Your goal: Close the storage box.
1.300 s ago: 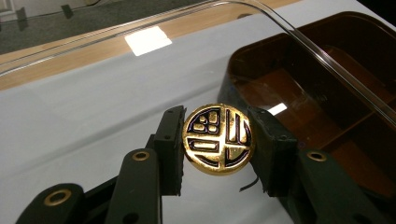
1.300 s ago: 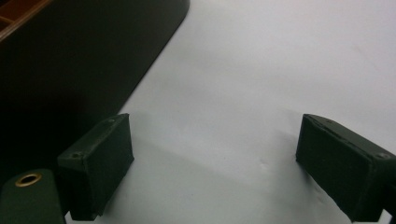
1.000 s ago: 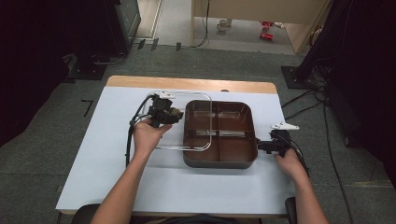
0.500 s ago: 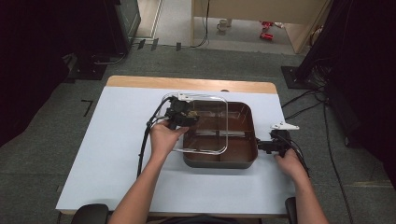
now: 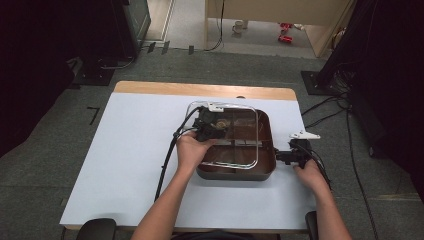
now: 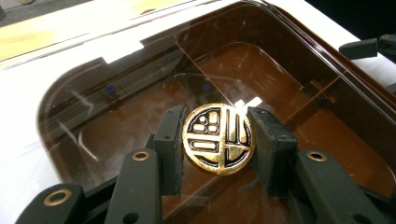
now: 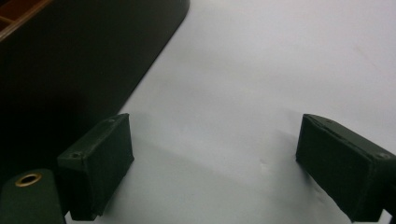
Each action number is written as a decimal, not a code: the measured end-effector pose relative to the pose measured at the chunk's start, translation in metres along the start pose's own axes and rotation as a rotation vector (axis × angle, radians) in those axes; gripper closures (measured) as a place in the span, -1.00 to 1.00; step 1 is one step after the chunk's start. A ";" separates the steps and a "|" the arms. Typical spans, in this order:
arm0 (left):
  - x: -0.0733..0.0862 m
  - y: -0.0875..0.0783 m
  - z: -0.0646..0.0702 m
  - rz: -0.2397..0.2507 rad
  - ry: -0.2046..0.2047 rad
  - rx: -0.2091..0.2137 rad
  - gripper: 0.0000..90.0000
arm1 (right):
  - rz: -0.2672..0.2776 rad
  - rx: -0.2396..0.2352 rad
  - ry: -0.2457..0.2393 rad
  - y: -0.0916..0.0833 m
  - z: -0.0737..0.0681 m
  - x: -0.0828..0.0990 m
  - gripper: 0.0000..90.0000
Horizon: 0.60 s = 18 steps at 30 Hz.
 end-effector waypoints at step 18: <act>-0.002 0.024 0.028 -0.020 0.028 -0.020 0.32 | 0.000 0.001 0.000 0.000 0.000 0.000 -0.77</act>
Point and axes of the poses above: each handheld gripper's, and its own axes: y roughly forward along the jaws, x roughly out of its underside, z roughly to its right, the point moved 5 cm from there along y, roughly forward along the jaws, and after that the axes turned 3 degrees about -x, right-handed, at the moved point
